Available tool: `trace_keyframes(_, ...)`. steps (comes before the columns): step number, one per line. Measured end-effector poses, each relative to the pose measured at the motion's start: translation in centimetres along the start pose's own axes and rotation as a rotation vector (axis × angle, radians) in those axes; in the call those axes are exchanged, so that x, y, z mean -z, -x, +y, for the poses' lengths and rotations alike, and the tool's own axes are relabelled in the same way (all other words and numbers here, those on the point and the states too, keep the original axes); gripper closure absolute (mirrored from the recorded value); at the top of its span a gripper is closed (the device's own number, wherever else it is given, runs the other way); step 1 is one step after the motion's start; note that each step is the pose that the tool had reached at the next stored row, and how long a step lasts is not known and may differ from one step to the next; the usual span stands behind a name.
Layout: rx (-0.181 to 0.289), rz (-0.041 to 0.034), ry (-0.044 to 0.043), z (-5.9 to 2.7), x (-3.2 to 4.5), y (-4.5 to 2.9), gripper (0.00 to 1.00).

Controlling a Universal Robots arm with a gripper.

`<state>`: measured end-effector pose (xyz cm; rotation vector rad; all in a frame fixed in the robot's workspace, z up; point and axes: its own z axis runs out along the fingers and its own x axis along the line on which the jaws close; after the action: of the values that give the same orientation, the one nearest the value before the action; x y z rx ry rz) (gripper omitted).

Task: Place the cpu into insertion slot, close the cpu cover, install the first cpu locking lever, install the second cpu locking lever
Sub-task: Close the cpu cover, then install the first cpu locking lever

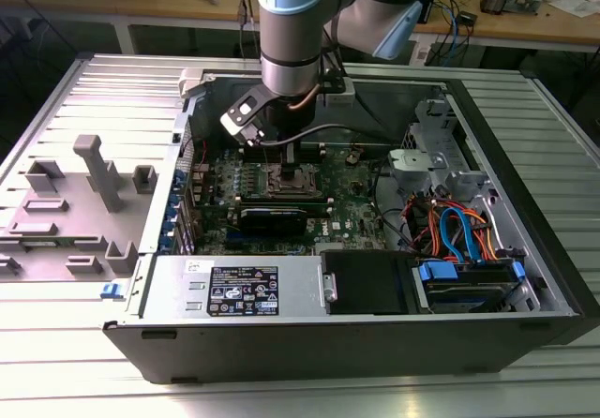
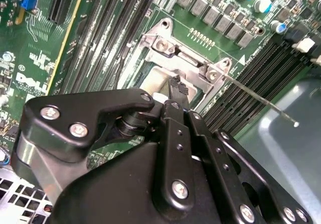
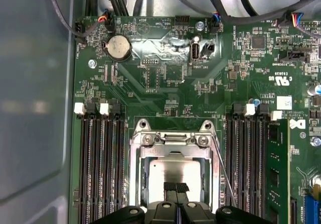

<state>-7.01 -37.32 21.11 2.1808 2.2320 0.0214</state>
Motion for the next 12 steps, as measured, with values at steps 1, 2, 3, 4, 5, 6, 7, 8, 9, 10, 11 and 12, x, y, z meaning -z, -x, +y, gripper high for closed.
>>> trace_keyframes(1, 0.000, -0.0001, -0.0001, 0.21, 0.00, 0.01, 0.89)
trace_keyframes(2, 0.000, -0.0001, 0.0000, 0.32, 0.00, 0.02, 0.89)
trace_keyframes(3, 0.000, 0.0000, -0.0001, 0.32, -0.01, 0.02, 0.89)
trace_keyframes(4, 0.000, -0.0001, -0.0001, 0.32, 0.00, 0.02, 0.89)
trace_keyframes(5, 0.000, 0.0000, 0.0000, 0.34, -0.01, 0.01, 0.89)
trace_keyframes(6, 0.000, 0.0000, -0.0001, 0.35, -0.01, 0.01, 0.89)
trace_keyframes(7, 0.000, -0.0001, 0.0000, 0.35, -0.01, 0.01, 0.89)
trace_keyframes(8, 0.000, 0.0001, 0.0001, 0.36, 0.01, 0.00, 0.89)
trace_keyframes(9, 0.000, -0.0003, -0.0001, 0.36, 0.08, 0.01, 0.89)
trace_keyframes(10, 0.000, -0.0009, 0.0000, 0.36, 0.18, 0.01, 0.89)
trace_keyframes(11, 0.000, -0.0008, 0.0000, 0.36, 0.22, 0.01, 0.89)
trace_keyframes(12, 0.000, -0.0008, 0.0000, 0.36, 0.23, 0.01, 0.89)
